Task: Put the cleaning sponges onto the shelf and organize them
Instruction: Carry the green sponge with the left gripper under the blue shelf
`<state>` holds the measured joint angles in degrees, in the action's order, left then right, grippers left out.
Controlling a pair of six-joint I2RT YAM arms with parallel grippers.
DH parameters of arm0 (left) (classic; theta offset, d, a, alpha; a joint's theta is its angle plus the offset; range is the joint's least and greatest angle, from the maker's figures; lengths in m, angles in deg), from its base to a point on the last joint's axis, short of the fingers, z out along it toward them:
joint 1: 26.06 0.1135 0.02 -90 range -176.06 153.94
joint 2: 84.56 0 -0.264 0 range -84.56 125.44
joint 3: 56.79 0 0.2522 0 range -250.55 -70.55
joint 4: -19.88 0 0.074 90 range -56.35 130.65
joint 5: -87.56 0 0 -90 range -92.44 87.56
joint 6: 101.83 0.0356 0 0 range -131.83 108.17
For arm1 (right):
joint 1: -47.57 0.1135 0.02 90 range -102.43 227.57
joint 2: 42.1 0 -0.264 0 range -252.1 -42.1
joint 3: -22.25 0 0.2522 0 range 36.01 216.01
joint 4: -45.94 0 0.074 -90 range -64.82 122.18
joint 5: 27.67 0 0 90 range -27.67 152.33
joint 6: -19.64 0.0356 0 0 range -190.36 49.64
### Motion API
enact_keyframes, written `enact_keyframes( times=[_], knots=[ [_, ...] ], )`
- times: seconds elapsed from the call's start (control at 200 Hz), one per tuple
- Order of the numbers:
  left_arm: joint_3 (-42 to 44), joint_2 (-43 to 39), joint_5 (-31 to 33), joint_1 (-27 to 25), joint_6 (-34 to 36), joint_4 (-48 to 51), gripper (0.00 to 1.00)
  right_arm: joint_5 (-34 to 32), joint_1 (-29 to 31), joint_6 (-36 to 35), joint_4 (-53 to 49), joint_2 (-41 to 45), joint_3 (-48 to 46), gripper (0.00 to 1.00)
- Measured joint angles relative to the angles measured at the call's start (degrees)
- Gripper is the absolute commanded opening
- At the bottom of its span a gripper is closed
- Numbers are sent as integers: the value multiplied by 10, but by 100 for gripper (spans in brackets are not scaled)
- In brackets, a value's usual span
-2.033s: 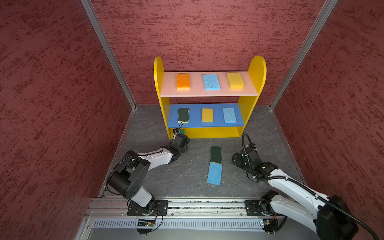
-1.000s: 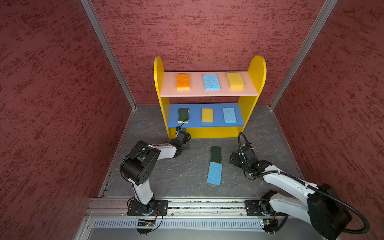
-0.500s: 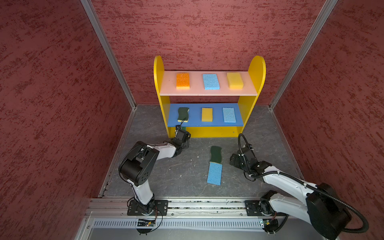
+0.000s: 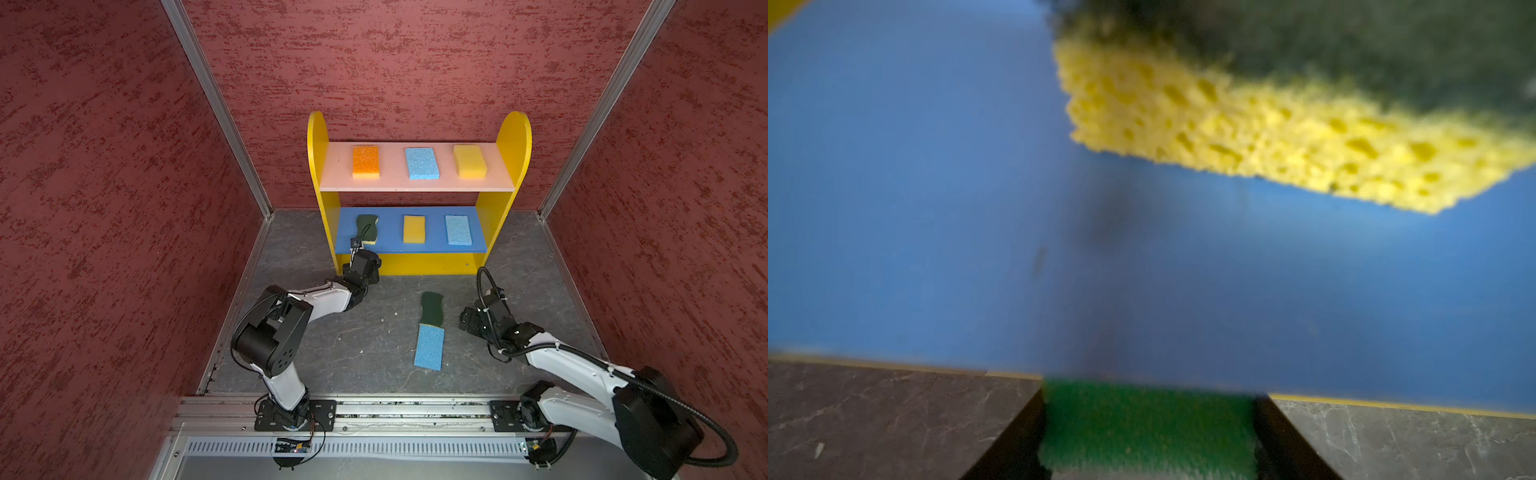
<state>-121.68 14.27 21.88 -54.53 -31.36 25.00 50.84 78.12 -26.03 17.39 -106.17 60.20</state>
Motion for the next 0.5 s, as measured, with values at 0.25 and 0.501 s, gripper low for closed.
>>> enact_keyframes(
  times=[0.25, 0.501],
  knots=[
    [-7, 28, 1, 2, 1, -4, 67, 2, 0, 0, 2, 0, 0, 95],
    [-12, 44, 3, 5, 1, -8, 68, 4, 0, 0, 3, -1, 0, 95]
  ],
)
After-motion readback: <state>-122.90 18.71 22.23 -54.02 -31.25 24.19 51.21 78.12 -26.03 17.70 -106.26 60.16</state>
